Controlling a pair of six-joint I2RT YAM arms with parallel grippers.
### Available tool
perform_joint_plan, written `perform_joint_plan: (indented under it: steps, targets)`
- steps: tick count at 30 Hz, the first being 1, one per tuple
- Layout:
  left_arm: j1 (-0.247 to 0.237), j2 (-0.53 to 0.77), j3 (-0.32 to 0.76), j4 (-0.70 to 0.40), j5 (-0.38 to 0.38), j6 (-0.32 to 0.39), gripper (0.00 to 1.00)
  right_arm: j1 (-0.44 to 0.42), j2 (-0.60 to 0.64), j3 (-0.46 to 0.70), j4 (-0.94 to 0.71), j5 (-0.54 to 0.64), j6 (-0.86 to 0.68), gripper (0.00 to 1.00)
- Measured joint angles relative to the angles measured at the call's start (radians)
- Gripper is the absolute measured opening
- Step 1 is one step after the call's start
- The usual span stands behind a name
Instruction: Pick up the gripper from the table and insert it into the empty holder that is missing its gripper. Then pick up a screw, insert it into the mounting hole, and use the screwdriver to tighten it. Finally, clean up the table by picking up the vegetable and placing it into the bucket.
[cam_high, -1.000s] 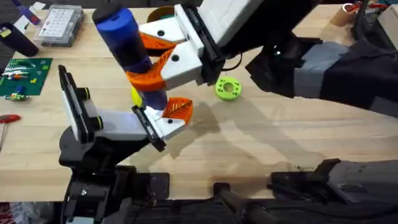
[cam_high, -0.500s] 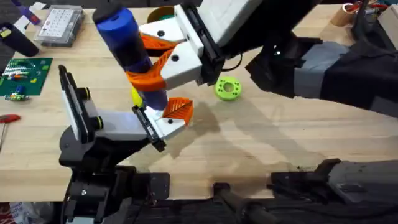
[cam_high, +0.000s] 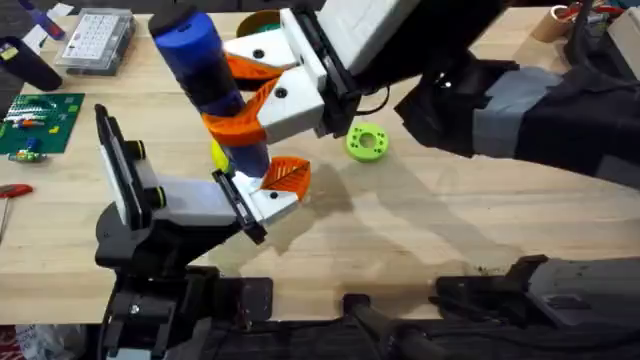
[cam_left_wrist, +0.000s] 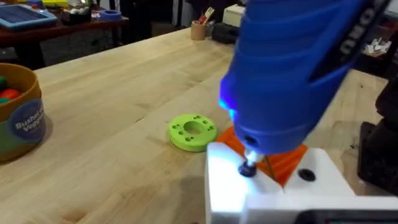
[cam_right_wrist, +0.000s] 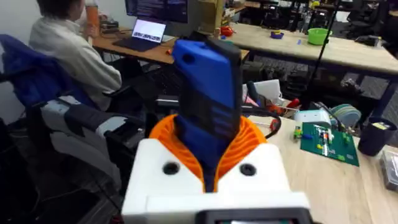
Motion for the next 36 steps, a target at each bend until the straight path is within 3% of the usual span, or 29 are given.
perform_joint_plan:
  steps: [36]
  targets:
    - [0.000,0.000,0.000,0.000,0.000,-0.003,0.014,0.026,0.000,0.000,0.001,0.045,-0.015,0.046]
